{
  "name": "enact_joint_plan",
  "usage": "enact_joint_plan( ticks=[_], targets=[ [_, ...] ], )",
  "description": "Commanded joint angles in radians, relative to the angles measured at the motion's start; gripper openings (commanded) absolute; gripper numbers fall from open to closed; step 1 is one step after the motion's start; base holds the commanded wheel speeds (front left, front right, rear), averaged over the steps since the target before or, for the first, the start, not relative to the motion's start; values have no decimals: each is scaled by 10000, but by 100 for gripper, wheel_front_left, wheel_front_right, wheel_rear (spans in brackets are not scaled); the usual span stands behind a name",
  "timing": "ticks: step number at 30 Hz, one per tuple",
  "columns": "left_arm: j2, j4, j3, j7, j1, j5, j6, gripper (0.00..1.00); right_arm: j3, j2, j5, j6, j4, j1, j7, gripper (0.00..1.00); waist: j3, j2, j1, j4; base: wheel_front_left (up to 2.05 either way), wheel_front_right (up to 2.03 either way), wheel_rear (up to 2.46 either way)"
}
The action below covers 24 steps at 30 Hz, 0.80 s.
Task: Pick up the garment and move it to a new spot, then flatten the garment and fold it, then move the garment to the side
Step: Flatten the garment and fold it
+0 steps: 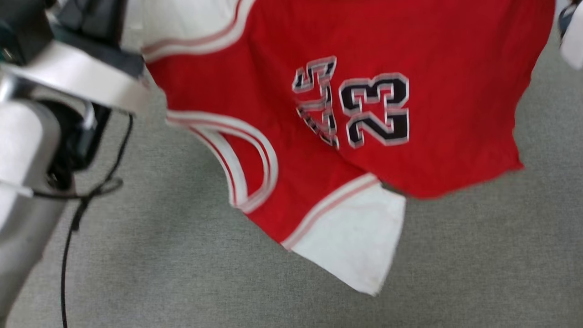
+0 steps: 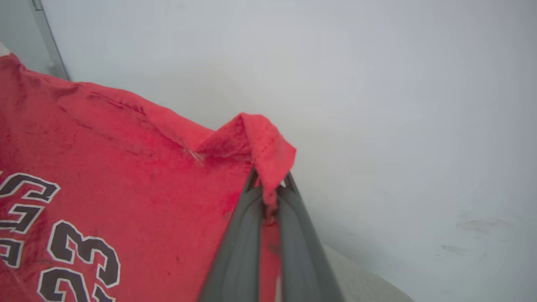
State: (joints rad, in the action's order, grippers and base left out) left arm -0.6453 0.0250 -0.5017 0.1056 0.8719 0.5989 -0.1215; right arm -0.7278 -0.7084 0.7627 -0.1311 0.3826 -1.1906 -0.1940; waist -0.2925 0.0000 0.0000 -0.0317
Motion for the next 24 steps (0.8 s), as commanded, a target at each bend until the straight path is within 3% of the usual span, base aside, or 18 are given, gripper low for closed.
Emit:
enact_joint_plan(
  ticks=[1, 12, 18, 24],
  targets=[
    [33, -55, 52, -51, 278, -49, 63, 0, 81, 91, -74, 7, 25, -253, 1, 0, -279, 0, 0, 107, 0, 0, 0],
    [777, -1687, -13, -571, 5015, -571, 1136, 0, 1518, 1035, -1989, 7, 1140, -3239, -18, 0, -1655, 0, 0, 112, 0, 0, 0],
    [1064, -3405, -107, -517, 7710, -909, 1924, 0, 1649, 1444, -2945, 7, 1863, -5016, 88, 0, -2220, 0, 0, 82, 0, 0, 0],
    [1350, -4707, -365, -260, 9397, -1079, 2270, 0, 1622, 1748, -3340, 7, 2629, -6161, 360, 0, -2580, 0, 0, 11, 0, 0, 0]
  ],
)
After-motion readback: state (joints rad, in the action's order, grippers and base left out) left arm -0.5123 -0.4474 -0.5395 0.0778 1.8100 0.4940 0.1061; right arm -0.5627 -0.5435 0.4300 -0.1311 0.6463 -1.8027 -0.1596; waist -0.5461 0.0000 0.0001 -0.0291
